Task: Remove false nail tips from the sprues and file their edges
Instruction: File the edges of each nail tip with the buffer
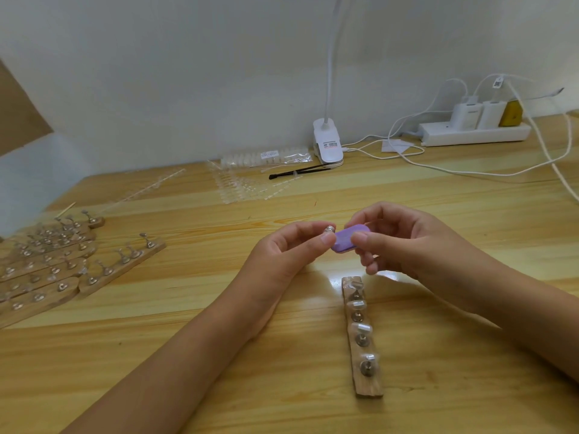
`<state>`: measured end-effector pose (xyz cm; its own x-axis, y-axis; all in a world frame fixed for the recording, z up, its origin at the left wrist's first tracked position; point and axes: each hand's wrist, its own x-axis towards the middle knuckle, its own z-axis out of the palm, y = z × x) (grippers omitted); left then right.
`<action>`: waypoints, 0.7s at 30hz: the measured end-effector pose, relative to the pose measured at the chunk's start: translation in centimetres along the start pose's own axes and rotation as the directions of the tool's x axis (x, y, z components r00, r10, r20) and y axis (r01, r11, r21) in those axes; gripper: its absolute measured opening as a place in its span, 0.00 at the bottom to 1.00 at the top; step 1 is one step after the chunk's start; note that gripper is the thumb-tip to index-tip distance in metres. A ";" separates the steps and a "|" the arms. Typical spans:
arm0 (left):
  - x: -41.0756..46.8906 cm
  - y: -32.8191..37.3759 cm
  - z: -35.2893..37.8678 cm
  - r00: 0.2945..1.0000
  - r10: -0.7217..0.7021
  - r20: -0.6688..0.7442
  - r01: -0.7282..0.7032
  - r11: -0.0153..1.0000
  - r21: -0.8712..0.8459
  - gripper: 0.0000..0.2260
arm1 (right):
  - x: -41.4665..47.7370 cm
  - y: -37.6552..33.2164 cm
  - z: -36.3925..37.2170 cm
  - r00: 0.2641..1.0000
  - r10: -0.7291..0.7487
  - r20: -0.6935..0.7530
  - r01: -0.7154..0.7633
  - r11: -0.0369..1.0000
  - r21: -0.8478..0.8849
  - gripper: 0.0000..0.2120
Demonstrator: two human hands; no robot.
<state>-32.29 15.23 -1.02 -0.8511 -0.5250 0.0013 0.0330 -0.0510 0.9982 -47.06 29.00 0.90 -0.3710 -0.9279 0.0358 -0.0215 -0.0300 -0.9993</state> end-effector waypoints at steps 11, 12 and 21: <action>-0.1 -0.1 -0.1 1.000 -0.020 -0.002 0.020 0.999 0.035 0.12 | 0.2 0.1 -0.6 1.000 -0.009 -0.026 0.010 0.999 0.050 0.19; -0.1 0.0 -0.1 1.000 -0.022 -0.004 0.022 0.999 0.031 0.11 | 0.2 0.1 -0.5 1.000 0.009 -0.021 -0.008 0.999 0.038 0.19; -0.1 0.0 -0.1 1.000 0.002 0.016 -0.003 0.999 0.045 0.14 | -0.1 0.1 0.3 1.000 0.021 0.009 -0.021 0.999 0.030 0.16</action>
<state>-32.19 15.21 -1.05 -0.8593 -0.5114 0.0043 0.0118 -0.0114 0.9999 -46.72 29.00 0.75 -0.3632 -0.9316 0.0152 0.0144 -0.0219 -0.9997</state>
